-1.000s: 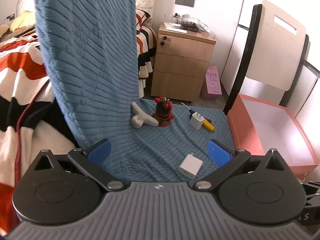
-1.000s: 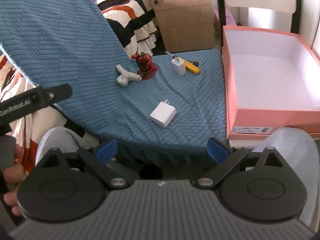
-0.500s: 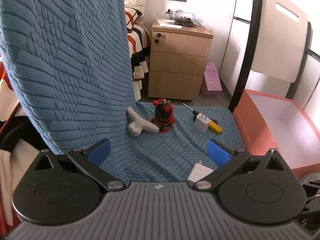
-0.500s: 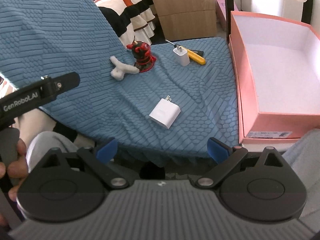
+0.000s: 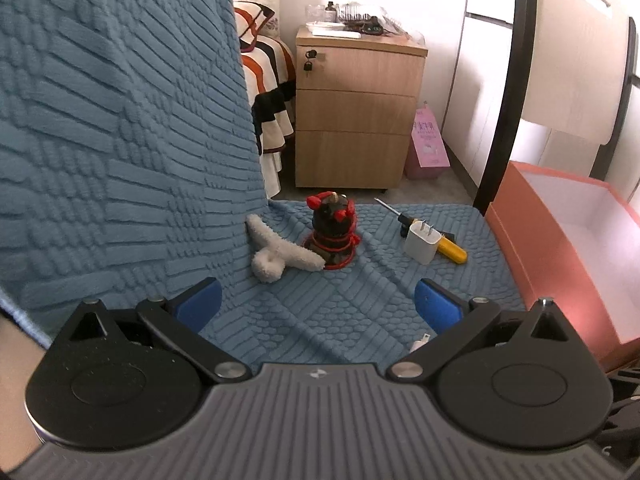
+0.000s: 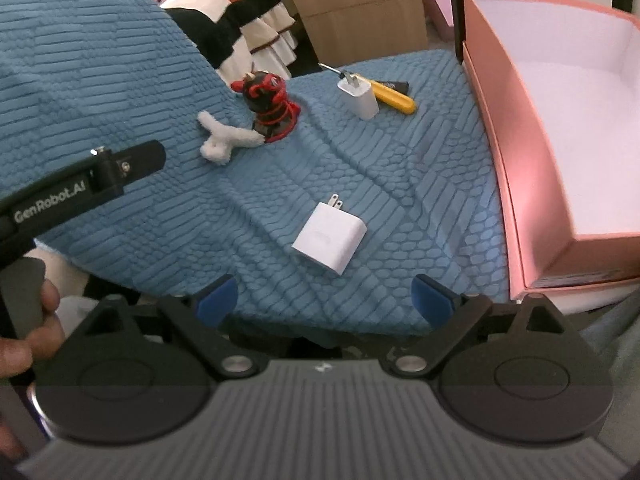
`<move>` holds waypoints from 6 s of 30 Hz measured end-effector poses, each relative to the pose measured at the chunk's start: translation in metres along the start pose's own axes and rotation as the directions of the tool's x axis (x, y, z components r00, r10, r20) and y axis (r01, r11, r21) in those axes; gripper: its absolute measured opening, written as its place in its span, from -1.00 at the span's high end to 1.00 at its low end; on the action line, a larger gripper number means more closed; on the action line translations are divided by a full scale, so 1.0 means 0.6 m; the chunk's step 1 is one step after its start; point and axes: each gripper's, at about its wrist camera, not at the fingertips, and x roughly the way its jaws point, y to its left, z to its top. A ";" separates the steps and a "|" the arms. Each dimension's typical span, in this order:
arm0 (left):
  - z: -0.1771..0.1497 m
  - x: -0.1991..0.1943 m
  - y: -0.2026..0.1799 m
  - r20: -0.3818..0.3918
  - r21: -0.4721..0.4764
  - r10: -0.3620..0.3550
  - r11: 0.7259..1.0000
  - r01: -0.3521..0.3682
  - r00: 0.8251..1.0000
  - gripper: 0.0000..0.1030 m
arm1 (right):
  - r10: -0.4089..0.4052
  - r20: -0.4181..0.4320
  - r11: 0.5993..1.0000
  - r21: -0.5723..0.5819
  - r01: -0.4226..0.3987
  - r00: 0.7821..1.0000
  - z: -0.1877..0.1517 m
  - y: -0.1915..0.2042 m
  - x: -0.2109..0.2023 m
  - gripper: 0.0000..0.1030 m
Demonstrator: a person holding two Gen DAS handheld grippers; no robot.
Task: Organize rigid objects
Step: 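Reach the left gripper to the white fluffy toy and close on it, then lift the fluffy toy with the left gripper and carry it over the pink box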
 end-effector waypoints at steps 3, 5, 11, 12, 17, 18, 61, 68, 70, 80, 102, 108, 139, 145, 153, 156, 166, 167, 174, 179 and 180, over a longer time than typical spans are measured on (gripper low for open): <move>0.001 0.021 -0.003 0.005 0.016 0.006 1.000 -0.006 1.000 -1.00 | -0.010 -0.008 1.000 0.006 0.010 1.000 0.007 -0.002 0.021 -0.84; 0.003 0.036 -0.002 0.006 0.019 0.010 1.000 -0.010 1.000 -1.00 | -0.010 -0.017 1.000 0.012 0.010 1.000 0.010 -0.004 0.034 -0.80; 0.008 0.090 -0.004 0.024 0.045 0.031 0.998 -0.032 0.999 -1.00 | 0.031 -0.017 0.996 0.088 -0.029 0.999 0.018 -0.016 0.082 -0.72; 0.008 0.100 -0.005 0.026 0.055 0.038 0.998 -0.039 0.999 -1.00 | 0.031 -0.018 0.995 0.098 -0.029 0.999 0.020 -0.017 0.089 -0.66; 0.001 0.155 -0.014 0.010 0.107 0.081 0.991 -0.082 0.997 -0.89 | 0.003 -0.011 0.993 0.122 -0.002 1.000 0.032 -0.022 0.118 -0.61; -0.001 0.165 -0.015 0.008 0.123 0.092 0.988 -0.092 0.996 -0.89 | 0.001 -0.014 0.992 0.128 0.001 1.000 0.034 -0.023 0.125 -0.57; -0.001 0.361 0.005 -0.126 0.329 0.242 0.925 -0.189 0.962 0.26 | -0.143 -0.093 0.989 0.008 0.145 0.985 0.066 -0.048 0.151 -0.16; -0.014 0.307 -0.003 -0.138 0.267 0.192 0.952 -0.150 0.972 0.29 | -0.187 -0.098 0.982 -0.036 0.184 0.977 0.067 -0.040 0.165 -0.18; -0.023 0.291 -0.014 -0.141 0.275 0.181 0.952 -0.137 0.973 0.29 | -0.199 -0.089 0.980 -0.050 0.195 0.976 0.067 -0.038 0.163 -0.13; -0.072 0.216 -0.028 -0.228 0.105 0.080 0.993 -0.057 0.970 0.29 | -0.207 -0.079 0.975 -0.096 0.199 0.975 0.040 -0.043 0.131 -0.12; -0.064 0.084 -0.051 -0.244 -0.046 -0.039 0.999 0.029 0.969 0.30 | -0.147 0.035 0.981 -0.121 0.151 0.988 0.030 -0.046 0.016 0.54; -0.082 0.076 -0.035 -0.259 -0.082 -0.055 0.996 0.035 0.964 0.30 | -0.145 0.008 0.982 -0.117 0.145 0.989 0.011 -0.053 0.022 0.54; -0.052 -0.053 -0.034 -0.191 -0.124 -0.098 0.989 0.075 0.977 0.30 | -0.051 0.125 0.992 -0.107 0.064 0.991 -0.041 -0.067 -0.110 0.54; -0.016 -0.077 -0.082 -0.156 -0.108 -0.144 0.986 0.129 0.977 0.30 | -0.041 0.176 0.992 -0.111 0.061 0.983 -0.032 -0.082 -0.154 0.54; 0.039 -0.092 -0.177 -0.113 -0.062 -0.206 0.978 0.200 0.972 0.30 | -0.048 0.247 0.991 -0.112 0.078 0.968 0.009 -0.115 -0.199 0.53; 0.057 -0.091 -0.215 -0.106 -0.055 -0.233 0.972 0.229 0.967 0.30 | -0.054 0.264 0.991 -0.102 0.084 0.963 0.024 -0.137 -0.210 0.53; 0.094 -0.046 -0.369 -0.137 0.016 -0.307 0.950 0.312 0.942 0.30 | -0.091 0.283 0.992 -0.060 0.113 0.955 0.059 -0.237 -0.230 0.53; 0.096 -0.040 -0.385 -0.141 0.028 -0.314 0.947 0.321 0.939 0.30 | -0.098 0.282 0.992 -0.053 0.118 0.954 0.061 -0.246 -0.229 0.53; 0.087 0.033 -0.490 -0.220 0.042 -0.346 0.931 0.363 0.912 0.29 | -0.161 0.263 0.986 0.006 0.165 0.951 0.073 -0.329 -0.223 0.51; 0.068 0.079 -0.540 -0.278 0.044 -0.343 0.928 0.369 0.897 0.29 | -0.181 0.218 0.984 0.033 0.178 0.959 0.071 -0.378 -0.202 0.51; 0.062 0.083 -0.539 -0.286 0.043 -0.342 0.928 0.369 0.895 0.29 | -0.185 0.207 0.983 0.040 0.180 0.961 0.070 -0.388 -0.196 0.51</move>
